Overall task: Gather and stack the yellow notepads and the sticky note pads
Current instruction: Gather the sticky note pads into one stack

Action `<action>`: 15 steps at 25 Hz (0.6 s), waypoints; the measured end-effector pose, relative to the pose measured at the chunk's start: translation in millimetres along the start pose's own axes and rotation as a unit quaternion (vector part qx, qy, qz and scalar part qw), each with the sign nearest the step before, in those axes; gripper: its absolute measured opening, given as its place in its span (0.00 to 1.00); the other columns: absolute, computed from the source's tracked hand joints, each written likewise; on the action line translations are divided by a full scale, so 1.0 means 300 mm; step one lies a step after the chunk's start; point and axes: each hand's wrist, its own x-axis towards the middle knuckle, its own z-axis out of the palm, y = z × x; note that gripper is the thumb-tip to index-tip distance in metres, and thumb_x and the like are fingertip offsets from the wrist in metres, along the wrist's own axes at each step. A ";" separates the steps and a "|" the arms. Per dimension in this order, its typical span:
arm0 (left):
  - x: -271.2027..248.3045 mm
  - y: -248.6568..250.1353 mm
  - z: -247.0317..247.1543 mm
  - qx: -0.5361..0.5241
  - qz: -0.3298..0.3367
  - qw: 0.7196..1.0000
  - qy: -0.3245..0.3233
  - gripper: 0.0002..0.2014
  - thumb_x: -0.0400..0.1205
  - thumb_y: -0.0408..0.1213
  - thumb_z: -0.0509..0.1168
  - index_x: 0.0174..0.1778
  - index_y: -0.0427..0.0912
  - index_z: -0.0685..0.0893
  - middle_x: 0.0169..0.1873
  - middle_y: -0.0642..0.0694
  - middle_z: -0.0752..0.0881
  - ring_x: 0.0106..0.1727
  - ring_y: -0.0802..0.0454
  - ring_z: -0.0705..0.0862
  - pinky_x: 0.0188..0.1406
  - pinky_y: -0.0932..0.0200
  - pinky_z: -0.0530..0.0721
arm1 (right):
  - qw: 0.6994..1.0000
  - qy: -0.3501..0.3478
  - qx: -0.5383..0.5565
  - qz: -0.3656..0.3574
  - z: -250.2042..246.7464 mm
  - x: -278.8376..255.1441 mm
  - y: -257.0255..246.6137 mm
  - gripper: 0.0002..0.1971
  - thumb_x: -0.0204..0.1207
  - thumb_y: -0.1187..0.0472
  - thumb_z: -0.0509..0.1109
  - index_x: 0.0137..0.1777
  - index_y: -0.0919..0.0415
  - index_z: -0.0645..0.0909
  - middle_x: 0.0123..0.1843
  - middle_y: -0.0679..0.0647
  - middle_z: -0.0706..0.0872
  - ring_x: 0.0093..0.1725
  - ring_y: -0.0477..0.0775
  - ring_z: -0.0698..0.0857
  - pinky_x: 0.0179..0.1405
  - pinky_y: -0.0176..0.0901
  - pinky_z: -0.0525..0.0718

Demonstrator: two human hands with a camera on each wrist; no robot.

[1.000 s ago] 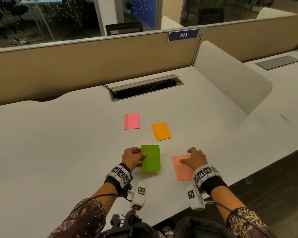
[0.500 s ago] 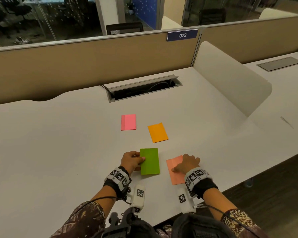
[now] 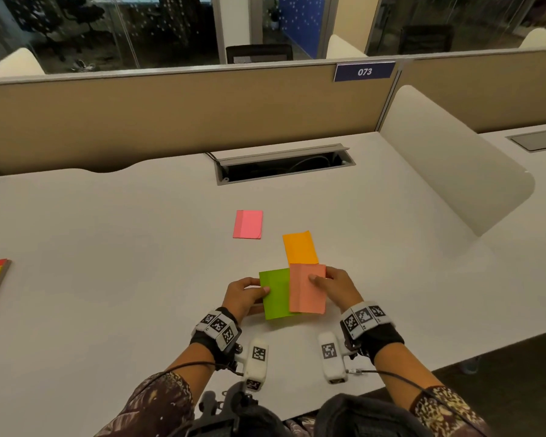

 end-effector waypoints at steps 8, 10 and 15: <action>-0.016 0.019 0.035 -0.039 0.024 0.999 -0.005 0.15 0.77 0.31 0.68 0.59 0.34 0.82 0.46 0.38 0.88 0.43 0.46 0.89 0.39 0.58 0.90 | 0.999 -0.009 0.001 -0.042 0.116 0.019 -0.049 0.17 0.74 0.57 0.71 0.61 0.61 0.81 0.63 0.64 0.86 0.60 0.67 0.84 0.62 0.65 0.83; -0.019 0.018 0.040 -0.055 0.025 0.998 0.004 0.14 0.77 0.31 0.67 0.59 0.35 0.82 0.44 0.39 0.88 0.42 0.47 0.89 0.37 0.60 0.90 | 0.998 0.008 -0.015 -0.056 0.125 0.017 -0.060 0.16 0.75 0.57 0.70 0.60 0.62 0.82 0.61 0.63 0.86 0.58 0.67 0.85 0.61 0.61 0.83; -0.016 0.012 0.050 -0.065 0.029 0.997 0.018 0.15 0.79 0.29 0.65 0.61 0.30 0.82 0.46 0.37 0.87 0.43 0.48 0.88 0.35 0.62 0.90 | 0.997 0.028 -0.036 -0.058 0.146 0.004 -0.083 0.16 0.77 0.58 0.67 0.61 0.65 0.80 0.62 0.63 0.85 0.55 0.64 0.83 0.49 0.46 0.77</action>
